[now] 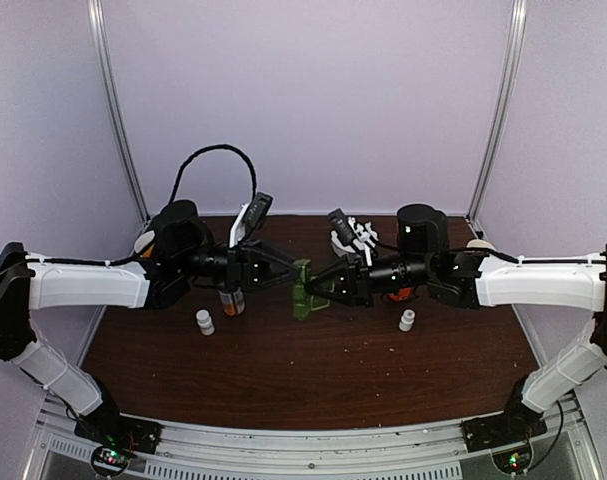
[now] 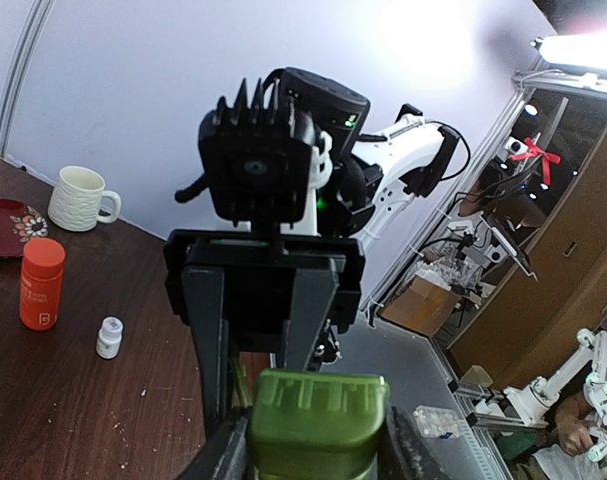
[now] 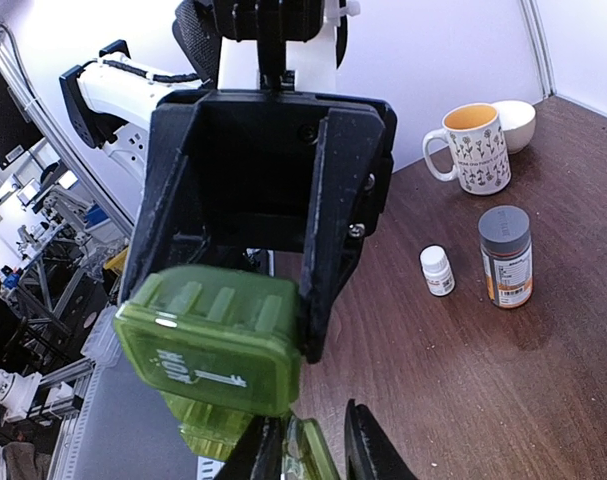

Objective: Sort the pills into containers
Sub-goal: Open the lid of the pill container.

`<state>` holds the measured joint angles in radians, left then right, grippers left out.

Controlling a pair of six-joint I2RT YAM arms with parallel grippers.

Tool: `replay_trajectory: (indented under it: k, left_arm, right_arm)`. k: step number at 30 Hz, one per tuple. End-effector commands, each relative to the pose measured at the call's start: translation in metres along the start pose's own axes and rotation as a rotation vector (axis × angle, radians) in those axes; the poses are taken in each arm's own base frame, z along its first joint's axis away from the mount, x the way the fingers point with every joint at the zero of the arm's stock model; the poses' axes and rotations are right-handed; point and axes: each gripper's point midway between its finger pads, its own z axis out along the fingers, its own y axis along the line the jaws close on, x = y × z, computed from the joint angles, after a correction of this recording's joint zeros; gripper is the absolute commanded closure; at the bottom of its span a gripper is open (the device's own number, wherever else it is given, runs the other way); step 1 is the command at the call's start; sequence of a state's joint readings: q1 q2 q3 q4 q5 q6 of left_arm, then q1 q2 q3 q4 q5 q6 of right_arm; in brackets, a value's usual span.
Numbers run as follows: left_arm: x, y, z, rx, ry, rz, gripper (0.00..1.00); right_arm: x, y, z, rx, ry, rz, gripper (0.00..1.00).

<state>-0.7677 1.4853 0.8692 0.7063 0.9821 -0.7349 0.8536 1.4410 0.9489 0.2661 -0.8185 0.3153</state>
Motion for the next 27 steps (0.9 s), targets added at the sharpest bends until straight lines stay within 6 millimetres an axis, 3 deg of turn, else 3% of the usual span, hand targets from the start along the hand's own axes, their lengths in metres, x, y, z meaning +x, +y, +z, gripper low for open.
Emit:
replay_trajectory:
  k: [1, 10, 18, 23, 27]
  left_arm:
    - [-0.005, -0.004, 0.001, -0.004, -0.014, 0.053, 0.92]
    - [-0.005, 0.005, -0.004, -0.088, -0.013, 0.072, 0.89]
    - [-0.007, -0.002, -0.009, -0.091, -0.034, 0.104, 0.50]
    - [-0.008, -0.017, -0.010, -0.016, -0.052, 0.109, 0.36]
    - [-0.009, -0.025, -0.011, 0.028, -0.060, 0.111, 0.31]
  right_arm:
    - [-0.013, 0.002, 0.005, -0.005, -0.038, -0.004, 0.77]
    - [-0.011, 0.000, 0.008, -0.011, -0.034, 0.020, 0.98]
    - [-0.012, -0.002, 0.009, -0.017, -0.041, 0.034, 1.00]
    - [-0.018, -0.002, 0.005, -0.035, -0.077, 0.048, 1.00]
    - [-0.018, -0.001, 0.003, -0.046, -0.079, 0.047, 1.00]
